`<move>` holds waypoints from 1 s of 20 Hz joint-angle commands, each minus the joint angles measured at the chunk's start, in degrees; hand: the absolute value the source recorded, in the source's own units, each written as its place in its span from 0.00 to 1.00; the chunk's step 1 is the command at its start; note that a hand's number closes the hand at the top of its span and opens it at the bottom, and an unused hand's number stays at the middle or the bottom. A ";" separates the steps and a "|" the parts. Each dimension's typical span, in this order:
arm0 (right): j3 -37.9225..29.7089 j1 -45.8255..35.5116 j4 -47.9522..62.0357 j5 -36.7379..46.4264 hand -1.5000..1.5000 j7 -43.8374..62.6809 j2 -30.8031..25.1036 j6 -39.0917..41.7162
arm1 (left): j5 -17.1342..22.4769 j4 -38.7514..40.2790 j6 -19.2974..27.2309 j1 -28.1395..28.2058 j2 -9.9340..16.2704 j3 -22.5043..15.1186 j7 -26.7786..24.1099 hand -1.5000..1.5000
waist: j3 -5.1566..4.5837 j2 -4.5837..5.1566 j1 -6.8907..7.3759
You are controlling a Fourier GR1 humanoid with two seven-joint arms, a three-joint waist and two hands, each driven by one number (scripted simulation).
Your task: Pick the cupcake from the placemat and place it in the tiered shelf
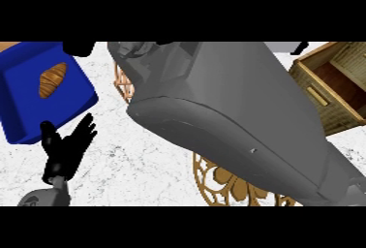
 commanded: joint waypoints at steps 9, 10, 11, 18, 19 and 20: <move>-7.55 -3.96 18.99 -2.71 1.00 -10.07 -1.69 4.65 | -0.84 -2.70 1.26 0.20 -0.32 -0.52 3.99 0.50 | -0.07 0.31 0.17; -8.91 -5.83 23.31 -2.45 1.00 -13.54 -3.47 4.16 | -1.27 -1.03 1.12 -1.12 -0.23 -0.23 2.06 0.50 | -0.10 0.51 0.40; -6.95 -6.98 23.20 -0.33 1.00 -11.02 0.47 1.78 | -1.67 -4.18 1.80 0.42 -1.58 -2.09 4.42 0.50 | -0.08 0.32 0.55; -8.98 -5.40 31.54 1.81 1.00 -18.36 0.39 -2.71 | -0.60 -2.97 0.64 -0.56 -0.20 0.11 4.04 0.50 | -0.08 0.38 0.45; -11.01 -5.65 35.31 1.41 1.00 -22.84 -2.46 -4.05 | 0.10 -3.66 -0.06 -0.94 0.84 0.77 5.04 0.50 | -0.09 0.60 0.91; -12.39 -6.85 36.14 0.46 1.00 -23.74 -3.30 -3.07 | -1.39 -3.24 0.71 0.39 -0.82 -0.88 3.55 0.50 | -0.09 0.56 0.81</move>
